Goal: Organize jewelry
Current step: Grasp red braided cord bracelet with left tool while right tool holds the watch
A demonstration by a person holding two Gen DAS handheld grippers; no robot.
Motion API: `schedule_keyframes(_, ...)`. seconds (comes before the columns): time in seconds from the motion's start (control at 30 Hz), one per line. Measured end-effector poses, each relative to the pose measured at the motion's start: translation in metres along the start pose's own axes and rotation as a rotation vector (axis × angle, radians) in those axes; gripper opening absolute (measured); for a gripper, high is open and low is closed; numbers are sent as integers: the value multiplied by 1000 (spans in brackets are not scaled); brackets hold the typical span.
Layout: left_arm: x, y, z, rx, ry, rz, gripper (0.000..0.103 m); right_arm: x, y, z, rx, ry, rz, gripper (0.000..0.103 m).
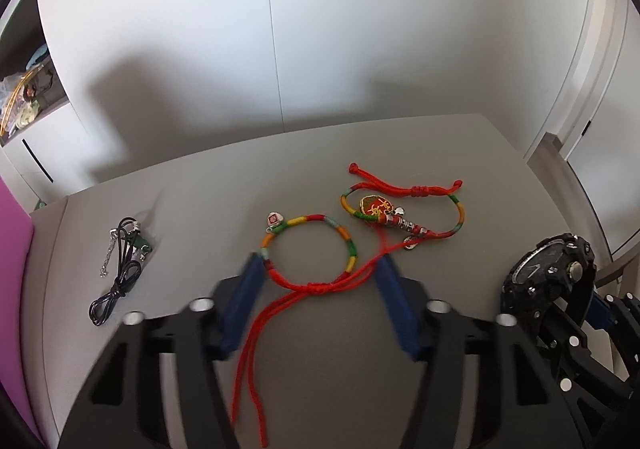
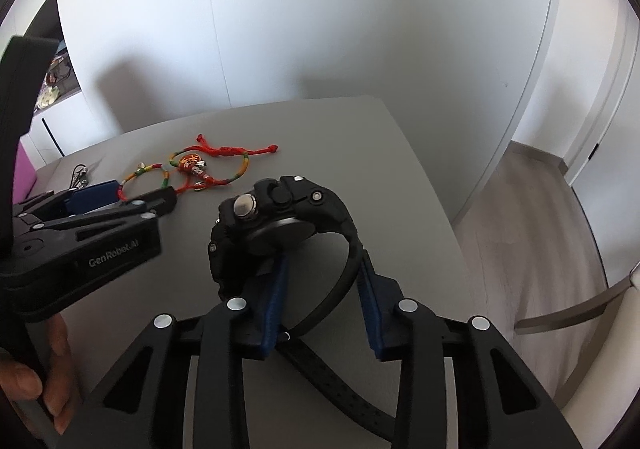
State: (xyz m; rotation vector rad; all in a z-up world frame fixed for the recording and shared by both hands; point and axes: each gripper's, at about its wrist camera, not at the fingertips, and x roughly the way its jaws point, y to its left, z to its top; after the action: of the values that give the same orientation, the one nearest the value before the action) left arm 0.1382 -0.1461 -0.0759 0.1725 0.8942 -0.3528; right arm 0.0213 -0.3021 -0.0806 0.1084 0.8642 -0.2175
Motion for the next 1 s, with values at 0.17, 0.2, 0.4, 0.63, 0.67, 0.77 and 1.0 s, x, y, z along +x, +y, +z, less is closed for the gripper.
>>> schedule_keyframes(0.17,-5,8,-3,-28,-16,-4,10,-5,-1,-1,12,-7,15,30)
schedule_keyframes(0.2,-6,9,-3,-34,-16,-8,8,-6,-1,-1,11,-9,15,29)
schedule_keyframes(0.4,-16,16,-9,-46,-23,-7,5,-10,-1,-1,4,-11,18,24)
schedule_keyframes(0.63,-40,31,-20,-78,-30,-38,5,-19,0,-4,1,-23,48,12)
schedule_keyframes(0.67,-44,34,-22,-82,-31,-46,5,-18,0,-3,2,-24,52,12)
schedule_keyframes(0.77,-55,42,-29,-97,-35,-59,5,-24,1,-5,6,-30,70,12)
schedule_keyframes(1.0,-77,52,-45,-128,-32,-72,5,-34,0,-5,36,-23,143,12)
